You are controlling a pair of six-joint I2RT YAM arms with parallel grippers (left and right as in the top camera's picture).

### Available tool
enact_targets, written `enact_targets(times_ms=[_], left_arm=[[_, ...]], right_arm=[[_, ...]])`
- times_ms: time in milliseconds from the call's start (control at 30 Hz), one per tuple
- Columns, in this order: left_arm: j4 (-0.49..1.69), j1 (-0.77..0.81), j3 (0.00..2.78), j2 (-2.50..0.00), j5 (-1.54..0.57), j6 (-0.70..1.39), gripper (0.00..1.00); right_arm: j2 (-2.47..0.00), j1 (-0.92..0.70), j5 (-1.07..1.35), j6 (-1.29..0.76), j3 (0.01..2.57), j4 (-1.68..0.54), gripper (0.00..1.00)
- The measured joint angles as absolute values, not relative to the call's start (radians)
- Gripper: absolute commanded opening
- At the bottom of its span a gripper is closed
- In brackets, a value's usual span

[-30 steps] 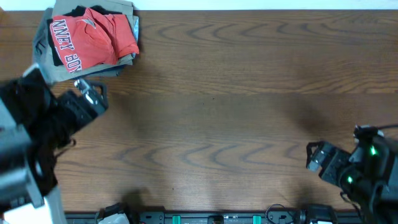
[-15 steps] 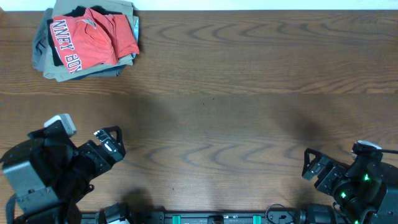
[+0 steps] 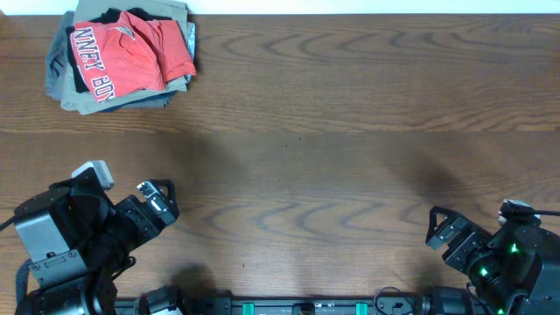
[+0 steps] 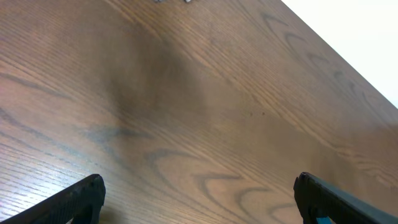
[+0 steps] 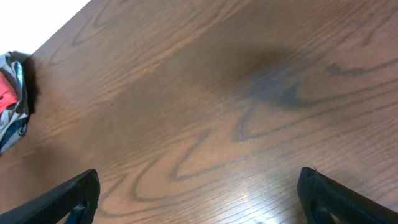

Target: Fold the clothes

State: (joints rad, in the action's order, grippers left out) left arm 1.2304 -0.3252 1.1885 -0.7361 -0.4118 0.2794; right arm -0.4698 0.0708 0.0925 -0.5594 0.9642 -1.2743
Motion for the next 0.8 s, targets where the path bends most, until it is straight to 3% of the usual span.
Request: enact_targets(times_ms=[800], left_arm=[[1.230,-0.325,1.188,-0.736,-0.412,0.279,0.98]], right_arm=[[-0.459,-0.015,0.086,-0.570,0.964,-1.281,0.99]])
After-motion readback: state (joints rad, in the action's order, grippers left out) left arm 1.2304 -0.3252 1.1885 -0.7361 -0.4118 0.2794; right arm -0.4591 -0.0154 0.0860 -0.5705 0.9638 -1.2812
